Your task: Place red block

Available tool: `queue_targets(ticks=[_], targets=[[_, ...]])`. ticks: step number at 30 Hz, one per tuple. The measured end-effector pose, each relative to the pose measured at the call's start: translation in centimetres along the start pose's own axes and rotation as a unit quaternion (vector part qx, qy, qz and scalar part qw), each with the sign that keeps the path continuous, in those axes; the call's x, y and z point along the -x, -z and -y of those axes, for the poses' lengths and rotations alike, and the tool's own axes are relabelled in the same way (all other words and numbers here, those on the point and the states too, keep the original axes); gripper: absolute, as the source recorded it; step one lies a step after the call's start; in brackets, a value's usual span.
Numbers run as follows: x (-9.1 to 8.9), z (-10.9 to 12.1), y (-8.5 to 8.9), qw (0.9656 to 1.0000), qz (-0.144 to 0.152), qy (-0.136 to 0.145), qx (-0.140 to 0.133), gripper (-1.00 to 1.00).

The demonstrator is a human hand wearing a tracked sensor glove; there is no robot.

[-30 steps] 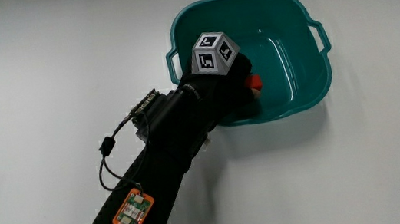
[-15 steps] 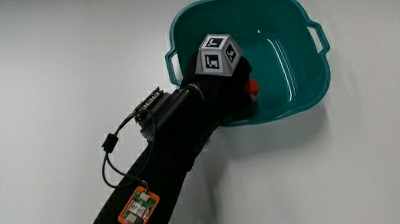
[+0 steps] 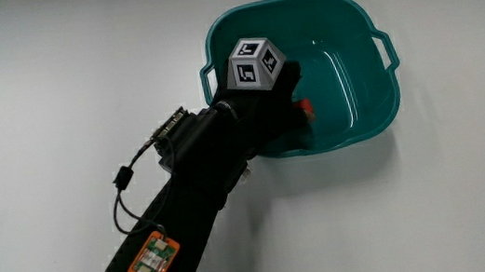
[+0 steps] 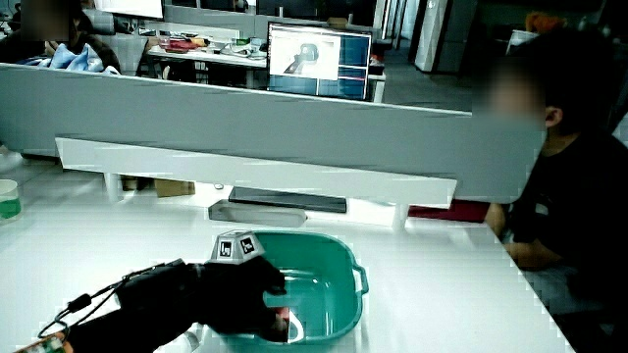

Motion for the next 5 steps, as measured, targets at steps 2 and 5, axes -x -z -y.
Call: queue_targets(ticks=[2, 5], targets=[[0.2, 0.4, -0.8, 0.9998, 0.005, 0.009, -0.018, -1.0], [1.5, 0.2, -1.2, 0.9981, 0.034, 0.036, -0.036, -1.0]])
